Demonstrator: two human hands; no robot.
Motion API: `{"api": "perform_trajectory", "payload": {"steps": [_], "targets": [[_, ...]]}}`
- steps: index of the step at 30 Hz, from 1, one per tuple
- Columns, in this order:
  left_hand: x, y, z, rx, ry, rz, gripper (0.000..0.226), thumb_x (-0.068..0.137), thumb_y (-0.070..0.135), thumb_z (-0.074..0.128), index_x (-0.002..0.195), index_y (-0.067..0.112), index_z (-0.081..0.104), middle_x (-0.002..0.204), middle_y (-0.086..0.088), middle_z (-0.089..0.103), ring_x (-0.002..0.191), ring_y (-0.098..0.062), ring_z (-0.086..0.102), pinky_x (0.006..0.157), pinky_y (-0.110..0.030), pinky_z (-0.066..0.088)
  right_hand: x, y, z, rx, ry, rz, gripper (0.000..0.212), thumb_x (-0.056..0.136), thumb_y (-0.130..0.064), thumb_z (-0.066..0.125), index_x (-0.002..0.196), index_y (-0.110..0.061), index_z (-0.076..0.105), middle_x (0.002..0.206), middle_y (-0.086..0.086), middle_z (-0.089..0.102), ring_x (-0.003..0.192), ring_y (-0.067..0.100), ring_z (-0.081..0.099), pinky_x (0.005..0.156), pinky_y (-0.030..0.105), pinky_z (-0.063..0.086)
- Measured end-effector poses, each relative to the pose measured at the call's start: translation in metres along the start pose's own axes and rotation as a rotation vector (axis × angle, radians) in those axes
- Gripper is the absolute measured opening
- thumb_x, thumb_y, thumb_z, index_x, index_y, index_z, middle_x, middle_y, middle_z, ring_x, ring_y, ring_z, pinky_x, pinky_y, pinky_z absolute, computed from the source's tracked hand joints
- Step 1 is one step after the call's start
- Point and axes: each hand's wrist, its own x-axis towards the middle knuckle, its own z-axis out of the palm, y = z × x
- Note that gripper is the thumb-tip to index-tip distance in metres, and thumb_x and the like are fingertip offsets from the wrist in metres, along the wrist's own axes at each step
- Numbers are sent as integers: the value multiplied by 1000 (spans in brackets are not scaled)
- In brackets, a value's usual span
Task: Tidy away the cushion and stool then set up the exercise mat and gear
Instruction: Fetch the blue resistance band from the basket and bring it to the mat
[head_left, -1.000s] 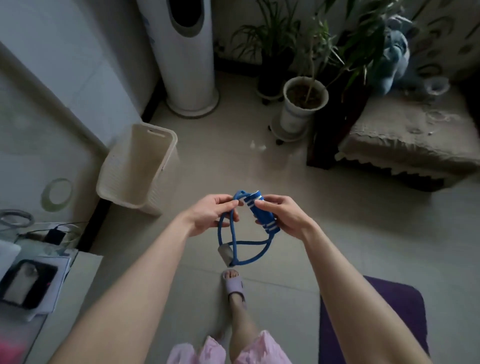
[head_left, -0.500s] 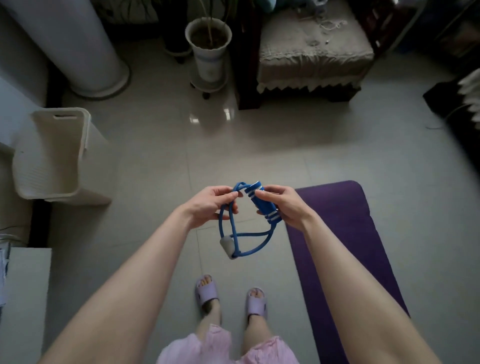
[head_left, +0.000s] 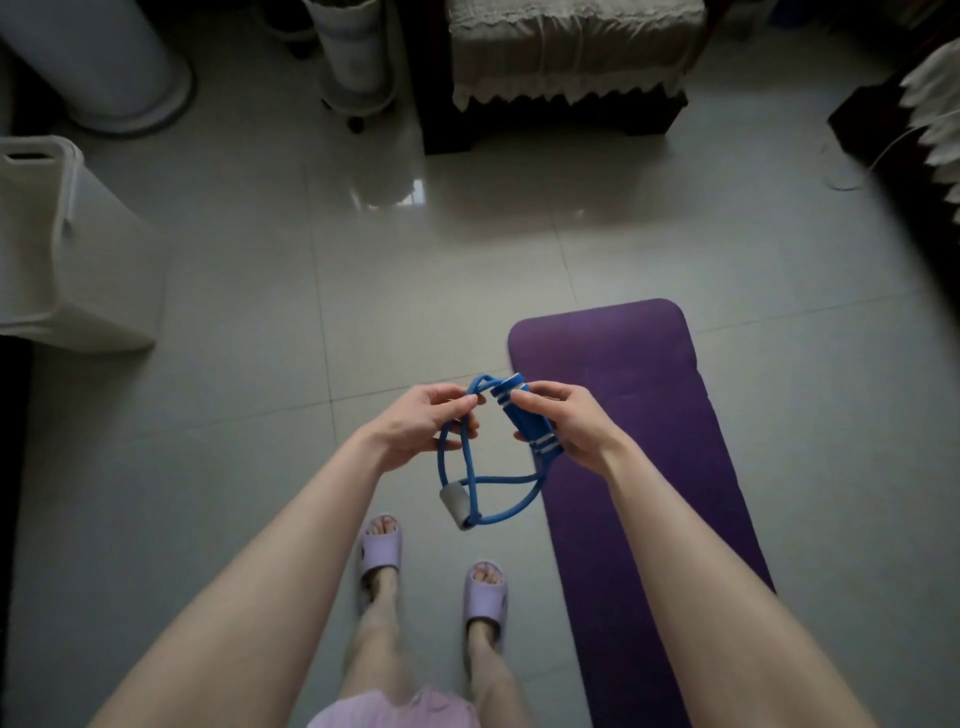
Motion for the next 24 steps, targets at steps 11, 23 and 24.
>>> {"api": "perform_trajectory", "payload": {"steps": [11, 23, 24], "targets": [[87, -92, 26, -2, 19, -72, 20, 88, 33, 63, 104, 20, 63, 96, 1, 68, 92, -13, 62, 83, -32, 46, 69, 104, -38, 146, 58, 46, 27, 84, -23, 70, 104, -5, 68, 95, 7, 68, 89, 23, 62, 86, 50, 54], [254, -250, 21, 15, 78, -113, 32, 82, 26, 71, 111, 21, 60, 108, -5, 67, 92, -16, 61, 93, -43, 47, 223, 269, -73, 197, 125, 58, 27, 82, -24, 71, 104, -7, 68, 96, 6, 67, 90, 20, 62, 79, 43, 58], [266, -260, 20, 19, 86, -115, 32, 82, 26, 71, 111, 21, 60, 107, -5, 67, 91, -16, 61, 93, -44, 47, 235, 279, -75, 194, 129, 59, 26, 83, -23, 71, 104, -8, 69, 96, 6, 67, 90, 20, 62, 79, 43, 58]]}}
